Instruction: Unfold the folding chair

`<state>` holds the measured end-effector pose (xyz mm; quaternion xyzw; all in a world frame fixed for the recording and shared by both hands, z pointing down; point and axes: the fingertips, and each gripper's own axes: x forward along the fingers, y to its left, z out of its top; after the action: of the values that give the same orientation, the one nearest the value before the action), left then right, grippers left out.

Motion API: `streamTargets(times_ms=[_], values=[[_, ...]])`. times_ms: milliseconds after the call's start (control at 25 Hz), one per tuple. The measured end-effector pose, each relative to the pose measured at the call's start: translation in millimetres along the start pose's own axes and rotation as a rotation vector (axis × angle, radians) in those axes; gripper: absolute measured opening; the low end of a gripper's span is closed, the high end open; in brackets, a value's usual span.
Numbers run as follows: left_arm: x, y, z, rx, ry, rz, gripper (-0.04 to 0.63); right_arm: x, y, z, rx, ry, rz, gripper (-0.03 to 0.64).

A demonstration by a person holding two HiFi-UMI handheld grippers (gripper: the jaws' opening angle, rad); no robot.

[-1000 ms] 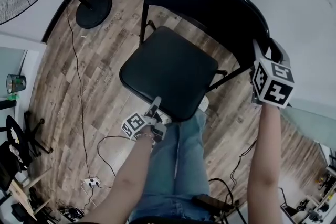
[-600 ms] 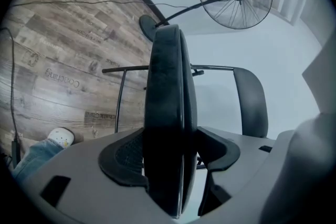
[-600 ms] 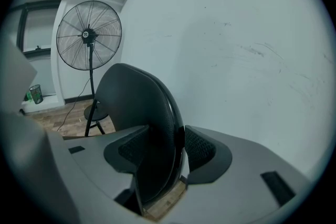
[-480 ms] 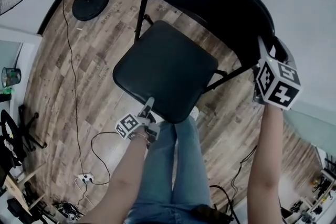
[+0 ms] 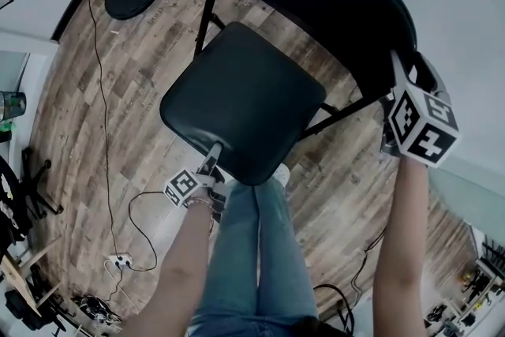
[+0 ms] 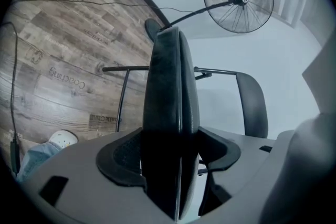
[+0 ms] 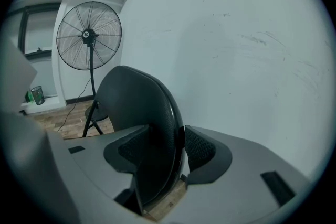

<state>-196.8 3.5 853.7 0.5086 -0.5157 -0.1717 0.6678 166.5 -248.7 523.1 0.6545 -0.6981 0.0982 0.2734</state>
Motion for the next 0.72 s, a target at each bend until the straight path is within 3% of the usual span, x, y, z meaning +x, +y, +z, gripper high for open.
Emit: streamTargets(times_ms=[720], values=[[3,37,-1,-0.013,0.021,0.022,0.310,12,0,-23,0.043,0.018,-0.018,0.210]])
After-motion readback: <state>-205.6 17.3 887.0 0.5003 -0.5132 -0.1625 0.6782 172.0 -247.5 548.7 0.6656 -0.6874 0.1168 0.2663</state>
